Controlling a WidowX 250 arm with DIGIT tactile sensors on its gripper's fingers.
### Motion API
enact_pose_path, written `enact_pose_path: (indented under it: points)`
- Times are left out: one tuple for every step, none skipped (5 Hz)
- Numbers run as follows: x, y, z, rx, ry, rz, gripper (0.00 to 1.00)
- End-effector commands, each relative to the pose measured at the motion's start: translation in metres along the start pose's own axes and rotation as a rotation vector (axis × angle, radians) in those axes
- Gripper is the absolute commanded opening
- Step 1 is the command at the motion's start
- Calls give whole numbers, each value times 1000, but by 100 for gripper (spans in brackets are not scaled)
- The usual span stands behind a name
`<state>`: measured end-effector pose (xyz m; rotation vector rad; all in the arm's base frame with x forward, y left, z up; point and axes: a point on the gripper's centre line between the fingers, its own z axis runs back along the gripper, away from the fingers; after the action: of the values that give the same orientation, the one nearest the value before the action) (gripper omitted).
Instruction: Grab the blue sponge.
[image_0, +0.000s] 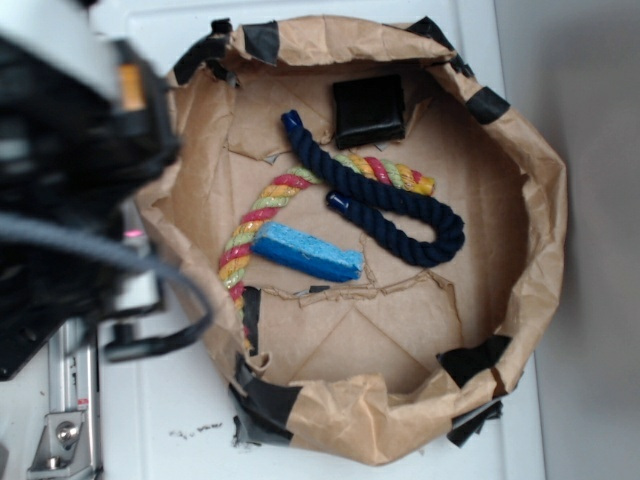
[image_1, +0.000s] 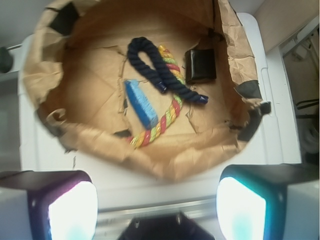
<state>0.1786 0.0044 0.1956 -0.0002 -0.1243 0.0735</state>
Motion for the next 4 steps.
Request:
enact_pose_path:
  points:
    - [33, 2, -84, -59, 84, 39, 100]
    - [38, -14, -129, -72, 139, -30, 100]
    - [29, -16, -165, -104, 164, -32, 100]
    - [42, -25, -178, -98, 139, -122, 100]
